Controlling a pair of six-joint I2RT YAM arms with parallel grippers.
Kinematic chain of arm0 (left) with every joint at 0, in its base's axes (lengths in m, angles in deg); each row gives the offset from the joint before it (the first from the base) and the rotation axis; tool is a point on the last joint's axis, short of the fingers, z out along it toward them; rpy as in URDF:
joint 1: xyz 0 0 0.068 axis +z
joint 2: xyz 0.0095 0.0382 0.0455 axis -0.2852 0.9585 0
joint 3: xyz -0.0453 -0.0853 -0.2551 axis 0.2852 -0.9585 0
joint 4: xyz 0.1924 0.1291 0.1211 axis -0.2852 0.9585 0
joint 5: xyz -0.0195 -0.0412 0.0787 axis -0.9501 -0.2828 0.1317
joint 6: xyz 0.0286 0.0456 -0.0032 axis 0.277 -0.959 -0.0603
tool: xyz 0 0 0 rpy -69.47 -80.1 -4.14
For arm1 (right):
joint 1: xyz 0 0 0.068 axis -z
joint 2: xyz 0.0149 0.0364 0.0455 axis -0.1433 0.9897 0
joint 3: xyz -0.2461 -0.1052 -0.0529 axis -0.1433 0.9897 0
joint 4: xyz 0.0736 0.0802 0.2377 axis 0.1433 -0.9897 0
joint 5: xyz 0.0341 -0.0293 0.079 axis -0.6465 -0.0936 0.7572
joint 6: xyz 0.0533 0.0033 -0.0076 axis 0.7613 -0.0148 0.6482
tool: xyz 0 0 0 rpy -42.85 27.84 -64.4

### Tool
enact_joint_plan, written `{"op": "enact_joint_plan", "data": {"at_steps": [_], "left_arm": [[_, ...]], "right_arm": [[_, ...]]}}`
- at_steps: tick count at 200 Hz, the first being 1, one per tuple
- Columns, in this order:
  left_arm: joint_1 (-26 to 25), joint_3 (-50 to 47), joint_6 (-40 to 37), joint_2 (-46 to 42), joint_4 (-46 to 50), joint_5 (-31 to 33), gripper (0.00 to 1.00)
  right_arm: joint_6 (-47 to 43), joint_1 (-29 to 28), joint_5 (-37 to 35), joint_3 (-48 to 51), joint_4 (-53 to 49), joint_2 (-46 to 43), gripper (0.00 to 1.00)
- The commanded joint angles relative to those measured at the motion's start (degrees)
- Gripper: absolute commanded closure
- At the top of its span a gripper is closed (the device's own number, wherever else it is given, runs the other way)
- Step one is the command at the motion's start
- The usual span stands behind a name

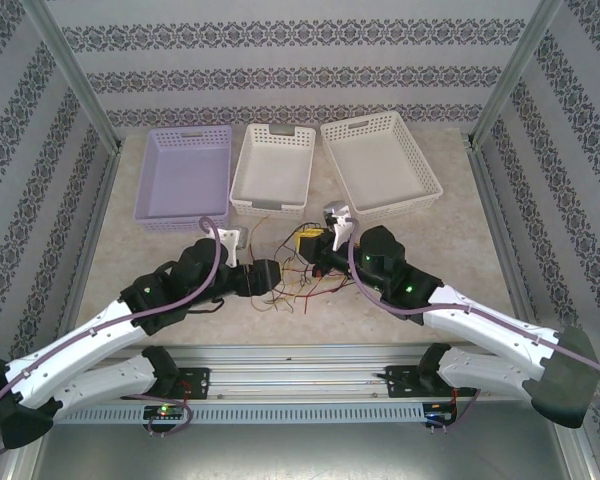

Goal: Untangle the cables

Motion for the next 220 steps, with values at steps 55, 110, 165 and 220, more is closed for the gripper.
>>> {"op": "enact_joint_plan", "data": {"at_steps": [55,110,165,220], "left_arm": [[-0.56,-4.36,4.67,1.12,-16.17,-8.10,0.16],[-1.51,-4.36,5.79,3.25,-20.23,-9.18,0.26],[-2.00,-3.77,2.64,2.50,-14.75,-8.59,0.32],[-2.04,-1.91,-0.55,3.02,-8.68,-5.54,0.43]], "right_arm": [[2.01,0.12,1.73,-2.45,-0.47,1.63,1.00],[2.95,0.12,2.21,-2.27,0.66,2.70,1.00],[2.92,0.12,1.59,-3.09,-0.96,2.22,1.00],[4.11,0.12,3.28,-4.11,-1.56,3.43,1.00]]}}
